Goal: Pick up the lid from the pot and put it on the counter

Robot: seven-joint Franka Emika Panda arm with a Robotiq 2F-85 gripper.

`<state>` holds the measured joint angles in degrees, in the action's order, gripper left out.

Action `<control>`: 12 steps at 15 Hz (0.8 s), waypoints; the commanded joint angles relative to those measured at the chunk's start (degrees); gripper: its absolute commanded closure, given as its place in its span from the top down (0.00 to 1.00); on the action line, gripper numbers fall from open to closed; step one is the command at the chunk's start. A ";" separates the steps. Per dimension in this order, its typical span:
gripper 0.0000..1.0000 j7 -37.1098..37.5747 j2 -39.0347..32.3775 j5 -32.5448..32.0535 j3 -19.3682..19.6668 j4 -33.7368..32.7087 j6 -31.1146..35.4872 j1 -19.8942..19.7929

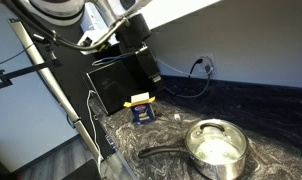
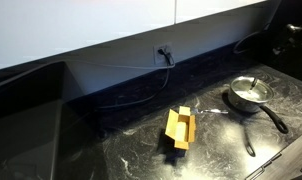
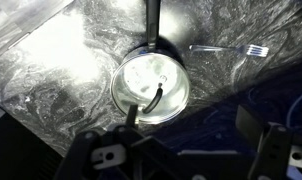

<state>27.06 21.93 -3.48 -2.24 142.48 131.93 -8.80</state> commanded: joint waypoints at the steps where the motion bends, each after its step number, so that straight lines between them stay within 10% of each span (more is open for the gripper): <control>1: 1.00 10.92 -6.62 -2.70 -1.06 -2.14 4.54 -3.60; 12: 1.00 39.14 -22.71 -13.47 4.11 -6.66 12.29 -3.27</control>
<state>61.77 3.39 -14.57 0.08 138.53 143.50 -13.66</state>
